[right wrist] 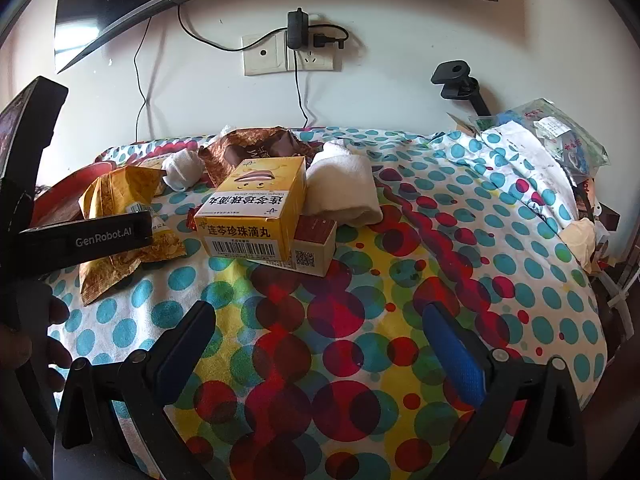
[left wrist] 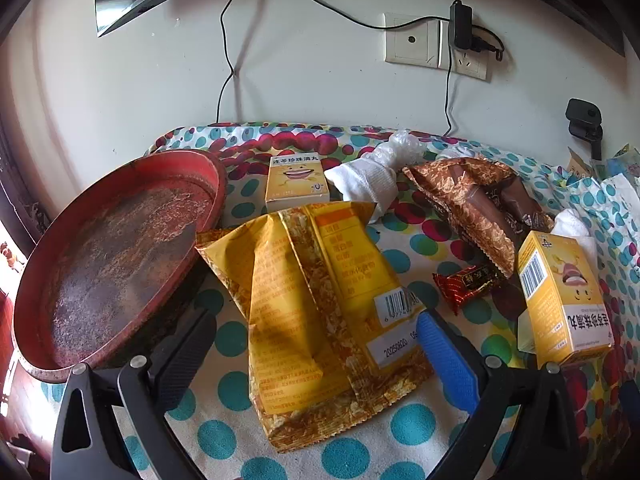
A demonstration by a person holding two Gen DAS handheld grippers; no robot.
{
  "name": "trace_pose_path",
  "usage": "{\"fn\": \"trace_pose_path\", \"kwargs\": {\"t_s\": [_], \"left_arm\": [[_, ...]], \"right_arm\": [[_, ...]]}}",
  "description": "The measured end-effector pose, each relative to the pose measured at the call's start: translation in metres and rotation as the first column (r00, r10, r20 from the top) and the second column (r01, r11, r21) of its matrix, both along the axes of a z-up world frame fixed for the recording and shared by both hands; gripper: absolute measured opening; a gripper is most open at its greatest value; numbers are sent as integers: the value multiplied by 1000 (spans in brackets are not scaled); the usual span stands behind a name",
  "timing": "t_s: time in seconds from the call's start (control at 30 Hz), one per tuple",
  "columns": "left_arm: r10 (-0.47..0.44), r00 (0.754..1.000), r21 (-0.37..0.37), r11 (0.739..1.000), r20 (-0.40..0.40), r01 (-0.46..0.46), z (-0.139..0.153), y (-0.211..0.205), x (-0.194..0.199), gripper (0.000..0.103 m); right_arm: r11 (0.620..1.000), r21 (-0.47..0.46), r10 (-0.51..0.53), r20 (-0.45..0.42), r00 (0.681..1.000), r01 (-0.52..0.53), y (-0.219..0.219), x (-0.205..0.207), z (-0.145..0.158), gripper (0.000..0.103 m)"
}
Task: Organize objects
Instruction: 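Grasp the yellow snack bag with the left gripper and lift it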
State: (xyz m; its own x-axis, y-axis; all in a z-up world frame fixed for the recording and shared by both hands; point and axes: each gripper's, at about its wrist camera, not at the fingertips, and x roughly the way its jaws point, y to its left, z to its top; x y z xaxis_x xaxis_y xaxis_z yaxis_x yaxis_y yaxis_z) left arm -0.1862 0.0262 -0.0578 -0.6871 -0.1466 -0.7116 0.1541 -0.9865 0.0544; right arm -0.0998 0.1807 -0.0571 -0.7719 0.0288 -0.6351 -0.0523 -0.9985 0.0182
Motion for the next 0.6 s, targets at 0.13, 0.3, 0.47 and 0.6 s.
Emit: {"fn": "trace_pose_path", "kwargs": {"t_s": [0.13, 0.3, 0.47, 0.6], "left_arm": [[3, 1000, -5, 1000, 4, -3, -3, 4, -6, 103], [-4, 1000, -29, 1000, 8, 4, -3, 7, -15, 103], [1, 1000, -28, 1000, 12, 0, -4, 6, -20, 103], [1, 1000, -19, 1000, 12, 0, -4, 3, -22, 100]], "right_arm": [[1000, -25, -1, 2, 1000, 1, 6, -1, -2, 103], [999, -52, 0, 12, 1000, 1, 12, -2, -5, 103], [998, -63, 11, 23, 1000, -10, 12, -2, -9, 103], [996, -82, 23, 29, 999, -21, 12, -1, -10, 103]]}}
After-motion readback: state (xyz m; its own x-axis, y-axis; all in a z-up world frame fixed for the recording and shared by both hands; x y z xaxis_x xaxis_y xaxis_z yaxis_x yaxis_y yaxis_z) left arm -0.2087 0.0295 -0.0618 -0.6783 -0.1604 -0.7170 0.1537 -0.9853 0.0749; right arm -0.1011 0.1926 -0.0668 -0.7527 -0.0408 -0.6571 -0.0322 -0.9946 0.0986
